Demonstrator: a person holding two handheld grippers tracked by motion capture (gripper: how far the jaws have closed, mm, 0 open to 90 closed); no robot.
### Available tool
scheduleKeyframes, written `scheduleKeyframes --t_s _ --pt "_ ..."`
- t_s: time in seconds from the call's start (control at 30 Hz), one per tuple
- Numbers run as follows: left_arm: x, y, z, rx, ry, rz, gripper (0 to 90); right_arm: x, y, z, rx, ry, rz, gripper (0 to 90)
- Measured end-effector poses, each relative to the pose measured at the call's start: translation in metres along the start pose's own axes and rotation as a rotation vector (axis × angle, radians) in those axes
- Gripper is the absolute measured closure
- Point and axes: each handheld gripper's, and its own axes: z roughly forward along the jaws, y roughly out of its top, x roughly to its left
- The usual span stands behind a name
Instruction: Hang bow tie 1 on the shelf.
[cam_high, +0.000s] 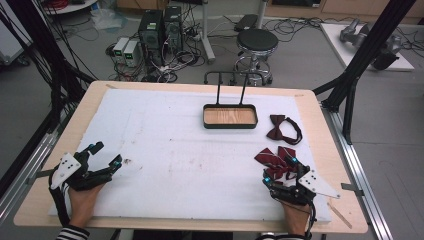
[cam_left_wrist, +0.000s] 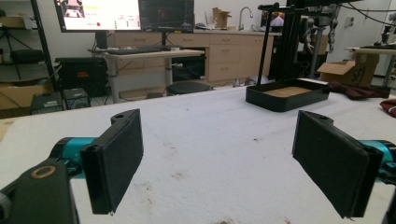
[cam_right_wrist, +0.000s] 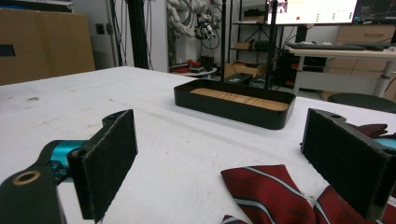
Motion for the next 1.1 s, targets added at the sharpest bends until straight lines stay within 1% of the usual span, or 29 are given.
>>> scheduleKeyframes --t_s 0.1,0.2,0.3,0.37,0.53,0.63,0.73,0.8,0.87,0.93,1.07,1.1 --pt "0.0 0.0 0.0 -0.001 0.0 -0.004 16.9 -0.001 0.0 0.001 0.005 0.0 -0.001 9.8" --pt "0.0 0.0 0.0 -0.003 0.0 0.001 16.9 0.0 0.0 0.001 0.005 0.0 0.004 9.8" --pt "0.0 0.0 0.0 0.001 0.002 0.003 16.8 0.0 0.0 0.0 0.0 0.001 -0.002 9.8" --pt "0.0 0.0 0.0 -0.003 0.002 0.002 16.8 0.0 0.0 0.0 0.003 0.001 0.009 9.8" --pt "-0.001 0.0 0.0 -0.003 0.004 0.003 16.5 -0.001 0.0 0.001 0.01 -0.002 0.018 9.8" --pt "-0.001 0.0 0.0 -0.004 0.003 0.002 16.5 -0.002 0.001 0.001 0.006 -0.005 0.011 9.8" --pt "-0.001 0.0 0.0 -0.004 0.003 0.004 16.5 -0.002 0.001 0.001 0.008 -0.005 0.027 9.8" --pt "-0.001 0.0 0.0 -0.004 0.003 0.007 16.4 -0.004 0.002 0.002 0.022 -0.009 0.048 9.8" --pt "-0.001 0.0 0.0 -0.004 0.004 0.008 16.4 -0.005 0.002 0.003 0.026 -0.013 0.049 9.8" --pt "-0.001 0.0 0.0 -0.004 0.005 0.007 16.4 -0.005 0.005 0.003 0.039 -0.032 0.048 9.9" --pt "-0.001 0.0 0.0 -0.004 0.005 0.011 16.3 -0.007 0.01 0.002 0.046 -0.043 0.044 9.9" --pt "-0.001 0.0 0.0 -0.004 0.006 0.011 16.3 -0.007 0.015 0.001 0.047 -0.055 0.042 9.9"
